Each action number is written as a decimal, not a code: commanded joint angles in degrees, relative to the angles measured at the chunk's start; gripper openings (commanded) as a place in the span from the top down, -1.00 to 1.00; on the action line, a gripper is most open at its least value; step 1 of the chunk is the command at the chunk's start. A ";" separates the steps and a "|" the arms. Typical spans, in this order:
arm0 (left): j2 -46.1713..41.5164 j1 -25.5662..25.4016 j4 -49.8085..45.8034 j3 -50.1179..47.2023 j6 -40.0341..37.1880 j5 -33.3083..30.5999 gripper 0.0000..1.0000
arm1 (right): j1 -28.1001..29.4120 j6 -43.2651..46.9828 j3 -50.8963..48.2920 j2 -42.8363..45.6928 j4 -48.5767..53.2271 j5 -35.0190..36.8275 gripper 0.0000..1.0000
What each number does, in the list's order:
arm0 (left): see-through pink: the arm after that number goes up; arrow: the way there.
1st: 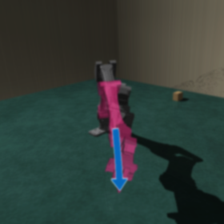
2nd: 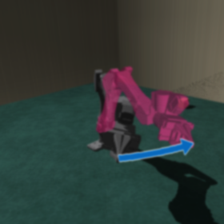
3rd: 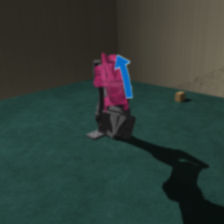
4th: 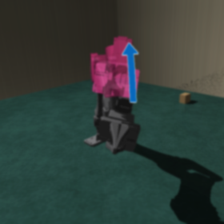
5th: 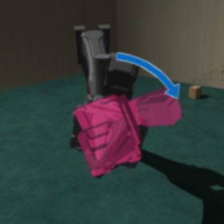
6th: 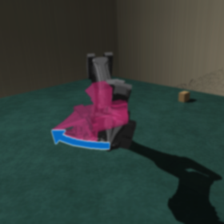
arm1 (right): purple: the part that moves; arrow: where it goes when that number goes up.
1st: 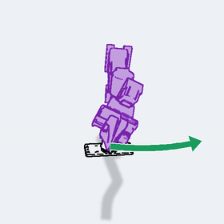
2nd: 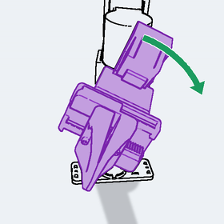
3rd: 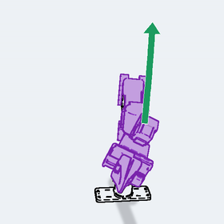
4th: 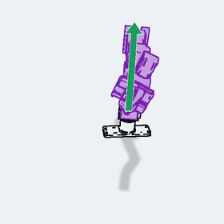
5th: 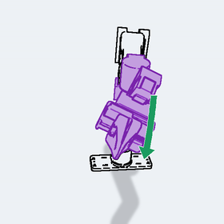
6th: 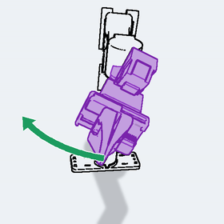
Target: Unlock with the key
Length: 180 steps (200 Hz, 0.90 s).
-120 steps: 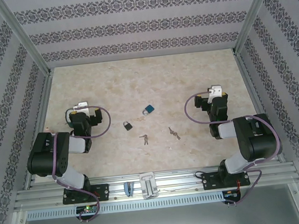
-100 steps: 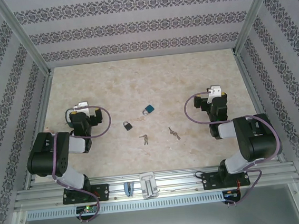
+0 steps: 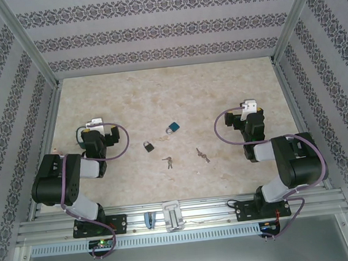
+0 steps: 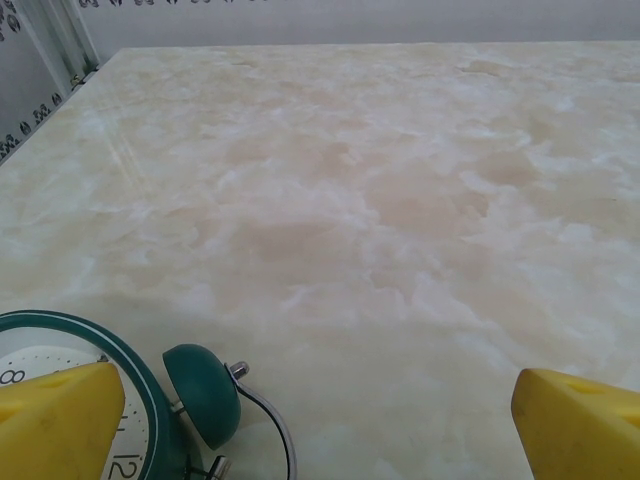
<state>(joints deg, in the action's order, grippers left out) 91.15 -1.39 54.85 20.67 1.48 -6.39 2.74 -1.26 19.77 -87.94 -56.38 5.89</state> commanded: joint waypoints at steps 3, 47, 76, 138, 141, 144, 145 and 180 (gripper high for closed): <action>-0.01 0.51 0.78 0.85 -0.60 0.50 -0.99 | -0.36 0.25 0.88 -0.22 -0.62 -1.19 -0.97; -0.01 0.51 0.76 0.86 -0.55 0.50 -0.99 | -0.70 -0.19 0.97 -0.21 -0.40 -1.13 -0.96; -0.30 0.53 4.60 -1.32 1.18 -3.95 -0.99 | -0.72 -2.52 0.27 -0.14 -2.46 5.90 -0.96; 0.09 -0.50 2.11 0.37 -0.28 -3.55 -0.99 | 0.33 -0.05 -0.43 -0.16 -1.31 2.32 -0.97; 0.37 -0.46 3.21 0.12 -0.43 -3.59 -0.99 | 0.33 0.01 -0.43 -0.17 -1.20 2.29 -0.96; 0.57 -0.46 3.35 0.08 -0.62 -3.62 -0.99 | 0.33 0.02 -0.43 -0.30 -1.39 2.28 -0.96; 0.55 -0.50 3.21 0.04 -0.65 -3.67 -0.99 | 0.33 0.07 -0.43 -0.30 -1.42 2.28 -0.97; 0.05 -0.55 1.67 0.42 -0.34 -3.36 -0.99 | 0.36 0.04 -0.43 -0.30 -1.54 2.23 -0.96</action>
<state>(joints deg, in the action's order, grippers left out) 91.24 -1.78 57.78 20.56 1.26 -9.26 2.87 -1.50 18.26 -87.94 -57.91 9.34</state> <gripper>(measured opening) 0.993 0.983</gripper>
